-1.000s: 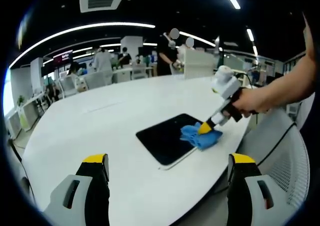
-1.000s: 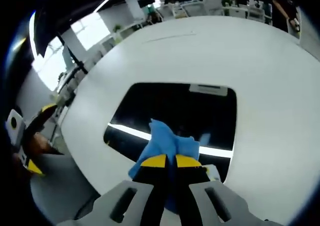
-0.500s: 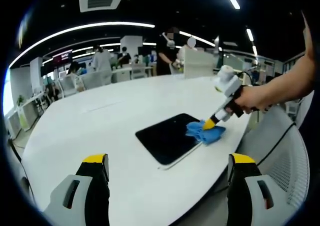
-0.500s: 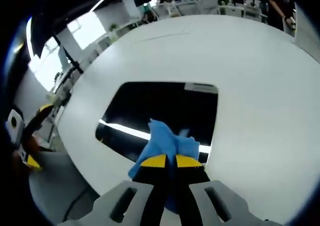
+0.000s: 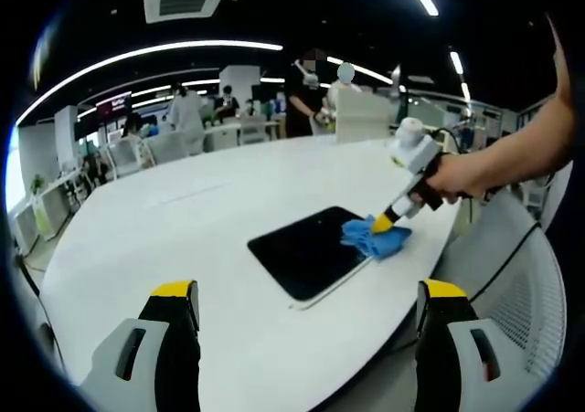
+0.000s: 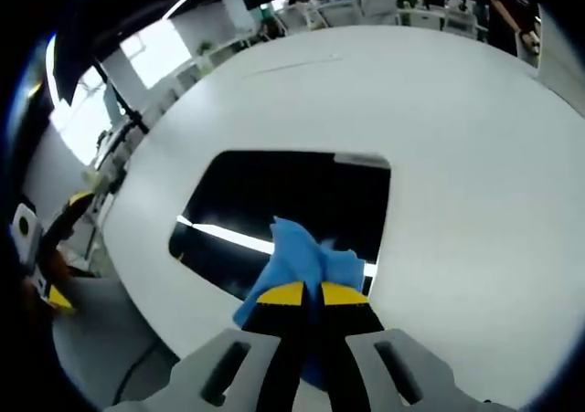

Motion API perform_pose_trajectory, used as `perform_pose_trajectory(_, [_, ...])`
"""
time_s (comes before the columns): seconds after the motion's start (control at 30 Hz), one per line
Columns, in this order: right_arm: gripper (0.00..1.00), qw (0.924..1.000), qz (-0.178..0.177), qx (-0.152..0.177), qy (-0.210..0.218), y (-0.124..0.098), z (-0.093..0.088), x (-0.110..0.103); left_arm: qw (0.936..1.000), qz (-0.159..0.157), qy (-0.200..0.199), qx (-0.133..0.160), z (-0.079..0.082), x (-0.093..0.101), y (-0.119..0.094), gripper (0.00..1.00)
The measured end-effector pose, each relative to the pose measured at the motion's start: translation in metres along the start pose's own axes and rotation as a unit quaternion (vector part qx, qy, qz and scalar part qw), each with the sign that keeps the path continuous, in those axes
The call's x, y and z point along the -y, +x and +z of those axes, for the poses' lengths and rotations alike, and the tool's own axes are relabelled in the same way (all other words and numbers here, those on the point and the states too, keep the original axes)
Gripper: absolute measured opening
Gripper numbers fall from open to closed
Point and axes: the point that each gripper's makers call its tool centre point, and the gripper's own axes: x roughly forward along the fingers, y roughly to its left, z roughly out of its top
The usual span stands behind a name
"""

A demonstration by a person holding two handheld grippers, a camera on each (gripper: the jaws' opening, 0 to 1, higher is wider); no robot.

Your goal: Wipe the mirror surface with the cleaning cloth until all visible marks leave the cleaned area.

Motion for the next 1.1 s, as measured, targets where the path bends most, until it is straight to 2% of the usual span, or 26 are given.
perform_pose_trajectory(0.4, [0.00, 0.9999, -0.009, 0.000, -0.005, 0.010, 0.021, 0.011, 1.0000, 0.001, 0.000, -0.001, 0.001, 0.000, 0.000, 0.99])
perform_pose_trajectory(1.1, [0.00, 0.9996, -0.022, -0.009, -0.013, 0.042, 0.081, 0.044, 1.0000, 0.006, -0.002, 0.000, 0.002, -0.001, -0.001, 0.99])
